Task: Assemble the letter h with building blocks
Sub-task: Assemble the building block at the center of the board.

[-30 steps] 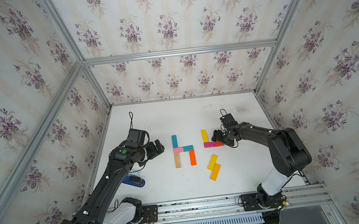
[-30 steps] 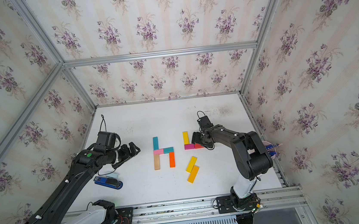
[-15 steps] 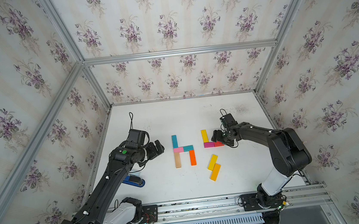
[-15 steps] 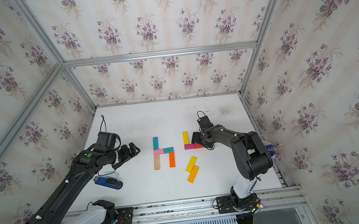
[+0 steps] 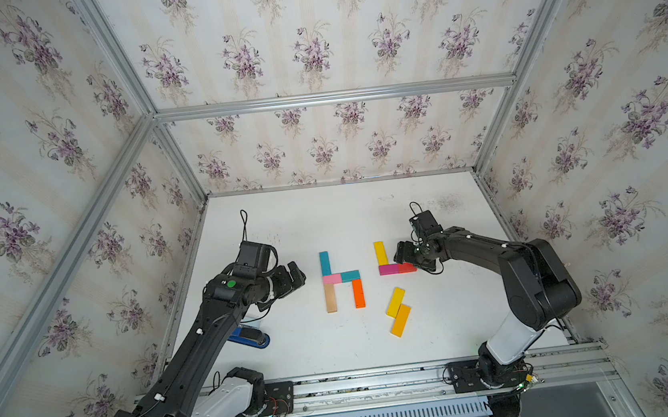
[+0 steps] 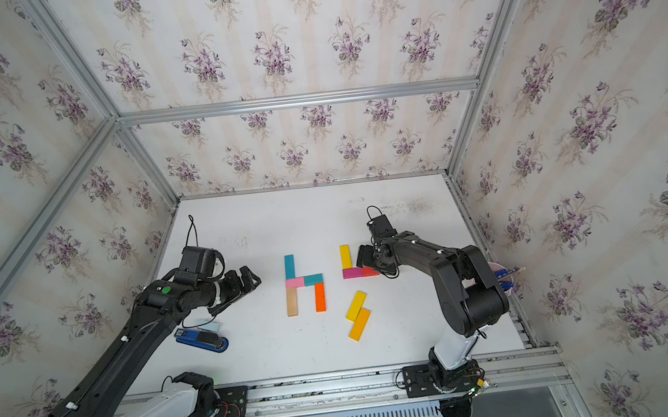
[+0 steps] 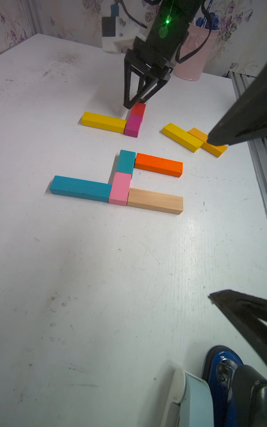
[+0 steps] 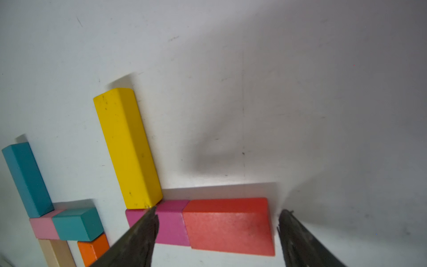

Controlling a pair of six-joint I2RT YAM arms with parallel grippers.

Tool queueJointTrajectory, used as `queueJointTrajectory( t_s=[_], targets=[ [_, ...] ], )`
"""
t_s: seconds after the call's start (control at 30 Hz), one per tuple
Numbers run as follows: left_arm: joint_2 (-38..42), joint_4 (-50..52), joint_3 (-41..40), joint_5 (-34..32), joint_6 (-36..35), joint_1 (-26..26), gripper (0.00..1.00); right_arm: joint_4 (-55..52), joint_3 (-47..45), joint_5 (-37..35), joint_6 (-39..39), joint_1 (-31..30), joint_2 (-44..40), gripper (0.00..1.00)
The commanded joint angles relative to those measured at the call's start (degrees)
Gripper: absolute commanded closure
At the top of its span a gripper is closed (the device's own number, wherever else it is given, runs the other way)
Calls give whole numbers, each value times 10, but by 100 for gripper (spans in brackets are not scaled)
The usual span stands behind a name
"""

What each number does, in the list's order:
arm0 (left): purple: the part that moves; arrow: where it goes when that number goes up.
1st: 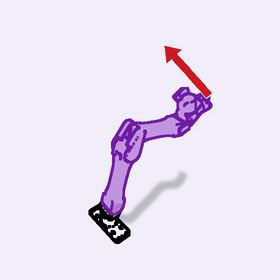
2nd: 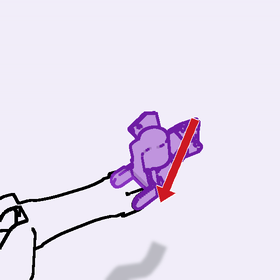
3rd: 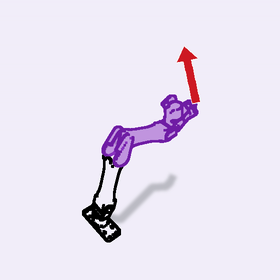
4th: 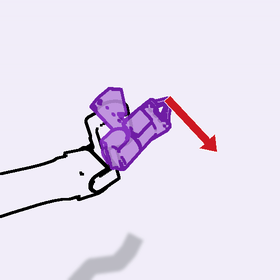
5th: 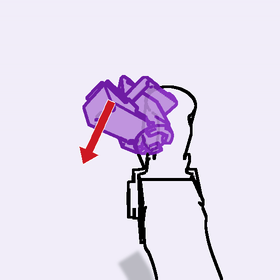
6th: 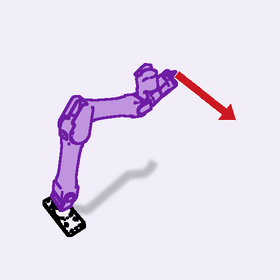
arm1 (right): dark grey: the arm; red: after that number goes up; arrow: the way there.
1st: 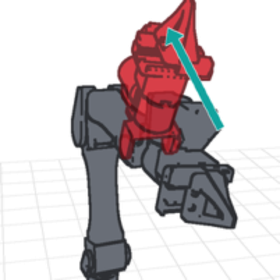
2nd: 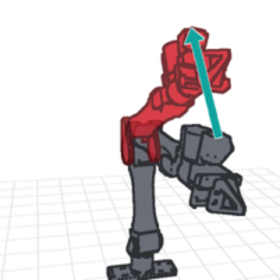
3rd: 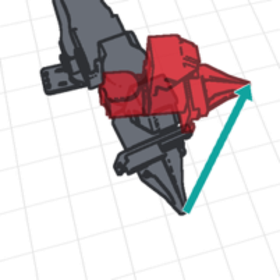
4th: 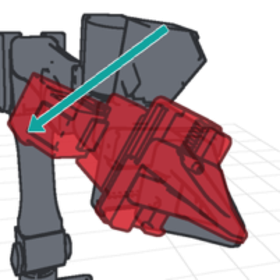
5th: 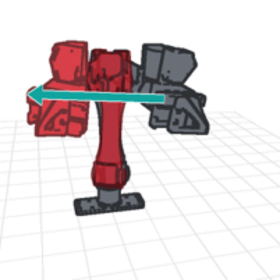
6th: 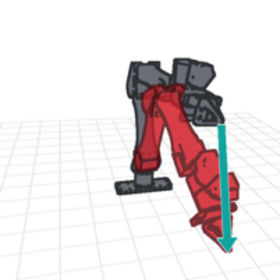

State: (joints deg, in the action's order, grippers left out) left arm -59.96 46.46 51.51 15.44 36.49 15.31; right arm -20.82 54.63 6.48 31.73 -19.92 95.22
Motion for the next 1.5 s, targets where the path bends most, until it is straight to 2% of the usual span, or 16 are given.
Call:
queueJointTrajectory(
  t_s=[0.0, 0.13, 0.23, 0.27, 0.4, 0.6, 0.77, 1.03, 1.17, 1.47],
  targets=[
    [2, -3, 1, 2, -5, 0, 0, -27, 11, -66, 5, -2, -36, 16],
    [2, -4, 4, 3, -4, -1, 0, -86, 29, -148, 18, -37, -90, 15],
    [4, -5, 3, 2, -3, -1, 0, -134, 18, -204, 70, -103, -130, 15],
    [5, -6, 0, 1, -2, 0, 0, -140, 5, -212, 96, -151, -142, 15],
    [4, -10, -6, 0, 0, -1, 0, -128, -38, -194, 186, -251, -158, 18],
    [4, -2, 4, -3, -5, -1, 0, -123, -54, -190, 285, -339, -134, 28],
    [8, -2, 4, -2, -4, -3, 0, -108, -75, -181, 310, -346, -100, 34],
    [8, 4, 8, 0, -12, -9, 0, -82, -69, -177, 271, -317, -43, 37],
    [9, 3, 5, -1, -14, -11, 0, -84, -58, -182, 244, -309, -18, 45],
    [9, 0, 4, 4, -12, -13, 0, -102, -13, -198, 152, -309, -2, 74]
  ],
)
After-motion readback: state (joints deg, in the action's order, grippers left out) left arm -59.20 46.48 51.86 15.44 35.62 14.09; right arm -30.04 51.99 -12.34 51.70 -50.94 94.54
